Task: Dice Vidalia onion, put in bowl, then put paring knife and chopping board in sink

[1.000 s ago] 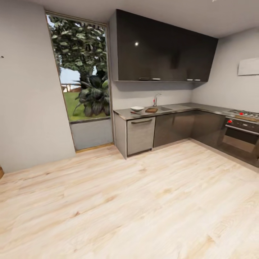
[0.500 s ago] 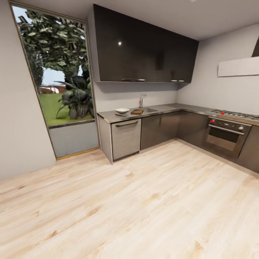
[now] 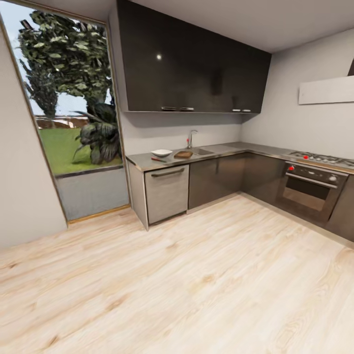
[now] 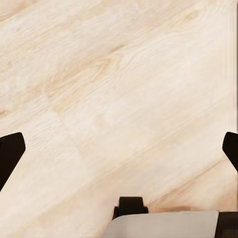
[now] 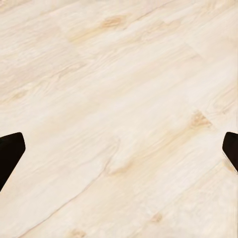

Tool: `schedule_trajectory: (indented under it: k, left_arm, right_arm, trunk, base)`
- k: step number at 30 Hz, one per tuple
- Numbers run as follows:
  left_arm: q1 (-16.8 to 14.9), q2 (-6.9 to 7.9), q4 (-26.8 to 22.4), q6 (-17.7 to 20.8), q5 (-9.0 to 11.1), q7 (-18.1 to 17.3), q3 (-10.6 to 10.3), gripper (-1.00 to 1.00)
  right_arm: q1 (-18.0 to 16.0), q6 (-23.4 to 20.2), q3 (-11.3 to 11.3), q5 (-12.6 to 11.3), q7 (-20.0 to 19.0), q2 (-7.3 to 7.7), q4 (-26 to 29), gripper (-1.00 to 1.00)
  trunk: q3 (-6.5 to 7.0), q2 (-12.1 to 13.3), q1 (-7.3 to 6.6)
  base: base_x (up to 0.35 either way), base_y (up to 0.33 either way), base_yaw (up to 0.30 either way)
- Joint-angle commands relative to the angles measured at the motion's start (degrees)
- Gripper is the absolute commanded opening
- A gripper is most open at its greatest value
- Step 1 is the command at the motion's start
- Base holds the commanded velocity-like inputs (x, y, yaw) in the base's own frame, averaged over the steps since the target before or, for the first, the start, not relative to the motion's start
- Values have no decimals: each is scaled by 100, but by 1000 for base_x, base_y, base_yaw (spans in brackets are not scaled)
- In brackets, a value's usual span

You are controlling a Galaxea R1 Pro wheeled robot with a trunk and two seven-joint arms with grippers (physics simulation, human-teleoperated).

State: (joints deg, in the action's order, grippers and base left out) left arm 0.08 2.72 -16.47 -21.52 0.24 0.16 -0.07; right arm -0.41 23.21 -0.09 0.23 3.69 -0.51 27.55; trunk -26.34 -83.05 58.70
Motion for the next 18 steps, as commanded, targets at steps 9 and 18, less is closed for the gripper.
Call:
schedule_trajectory:
  k: [9, 18]
  left_arm:
    - [1, -6, -6, -10, 2, 2, -1, 100]
    - [1, -8, -6, -10, 3, 2, -1, 100]
  right_arm:
    - [-3, 16, 0, 4, 17, -2, -4, 100]
    - [-3, 16, 0, 4, 17, -2, -4, 100]
  trunk:
    - [-5, -2, 3]
    - [-5, -2, 3]
  base:
    - [300, -150, 0]
    - [312, -29, 0]
